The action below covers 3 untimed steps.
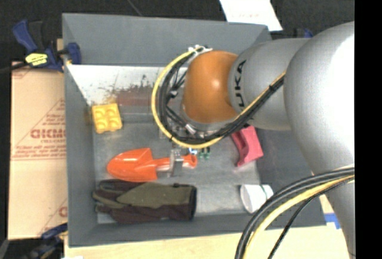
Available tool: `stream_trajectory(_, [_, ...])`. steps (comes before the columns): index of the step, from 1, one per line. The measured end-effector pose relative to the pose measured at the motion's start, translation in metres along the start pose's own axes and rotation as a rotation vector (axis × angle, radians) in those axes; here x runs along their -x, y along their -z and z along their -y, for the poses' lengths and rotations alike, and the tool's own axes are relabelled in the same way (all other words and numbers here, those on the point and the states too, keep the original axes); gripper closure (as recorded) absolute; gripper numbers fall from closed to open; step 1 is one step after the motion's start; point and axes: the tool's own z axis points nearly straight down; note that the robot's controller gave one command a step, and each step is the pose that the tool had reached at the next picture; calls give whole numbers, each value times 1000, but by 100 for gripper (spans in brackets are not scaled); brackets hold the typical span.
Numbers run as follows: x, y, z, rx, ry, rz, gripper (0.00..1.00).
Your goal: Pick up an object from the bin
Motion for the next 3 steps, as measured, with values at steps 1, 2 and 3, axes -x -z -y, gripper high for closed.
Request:
stream_trajectory(1, [21,-21,-4,1,369,23,100])
stream_trajectory(2, [21,-21,-4,1,368,21,100])
stream_trajectory(3, [17,56,-7,-1,408,35,100])
